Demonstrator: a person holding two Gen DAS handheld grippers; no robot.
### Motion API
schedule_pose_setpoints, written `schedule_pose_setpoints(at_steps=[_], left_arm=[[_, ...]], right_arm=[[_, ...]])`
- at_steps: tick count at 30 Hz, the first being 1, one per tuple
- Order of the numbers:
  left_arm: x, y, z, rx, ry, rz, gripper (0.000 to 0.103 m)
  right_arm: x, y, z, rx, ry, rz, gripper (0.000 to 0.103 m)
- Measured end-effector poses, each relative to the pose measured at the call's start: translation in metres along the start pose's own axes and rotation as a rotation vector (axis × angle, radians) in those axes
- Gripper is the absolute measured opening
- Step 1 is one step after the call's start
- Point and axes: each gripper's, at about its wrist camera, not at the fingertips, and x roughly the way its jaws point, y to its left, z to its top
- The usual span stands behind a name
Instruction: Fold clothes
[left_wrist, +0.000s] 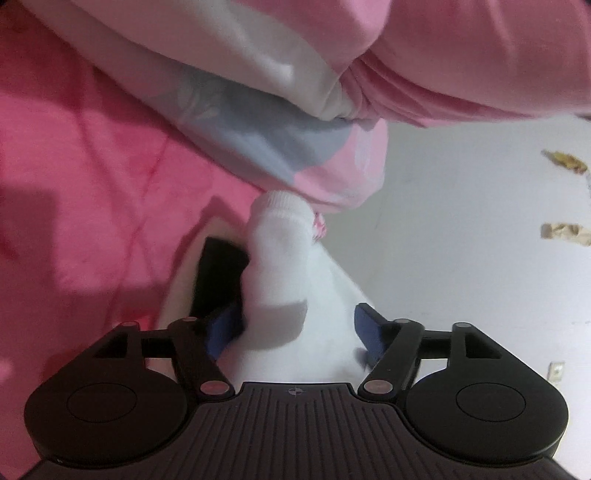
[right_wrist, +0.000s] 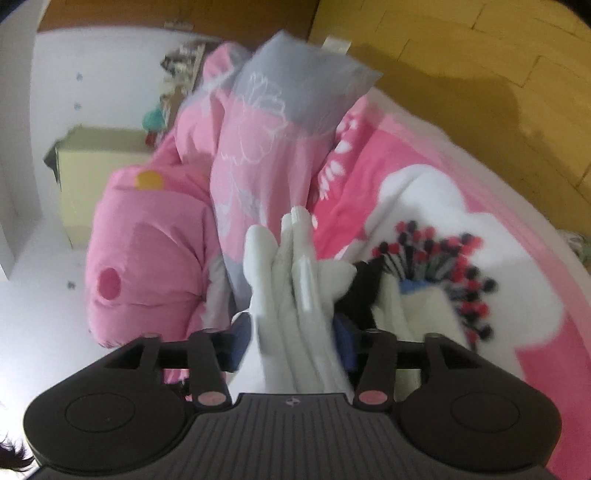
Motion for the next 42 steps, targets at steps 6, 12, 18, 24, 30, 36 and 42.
schedule_pose_setpoints(at_steps=[6,12,18,24,30,36,42], left_arm=[[-0.031,0.008,-0.037,0.013,0.038,0.023,0.074],[-0.052,0.023,-0.078,0.021,0.079,0.046,0.074],[-0.047,0.024,-0.106,0.066,0.112,0.062,0.073],[-0.052,0.02,-0.113,0.124,0.096,0.077,0.064],[-0.059,0.014,-0.111,0.16,0.085,0.096,0.055],[-0.061,0.007,-0.112,0.186,0.085,0.108,0.051],[-0.064,0.012,-0.112,0.153,0.075,0.09,0.046]], right_arm=[[-0.048,-0.006,-0.045,-0.006,-0.002,-0.057,0.063],[-0.09,-0.011,-0.097,-0.016,0.013,-0.11,0.069],[-0.104,-0.022,-0.116,0.021,-0.004,-0.141,0.073],[-0.101,-0.001,-0.117,-0.067,0.029,-0.121,0.073],[-0.094,0.016,-0.117,-0.164,0.076,-0.184,0.056],[-0.081,0.036,-0.121,-0.309,0.115,-0.296,0.026],[-0.081,0.052,-0.127,-0.402,0.112,-0.336,0.017]])
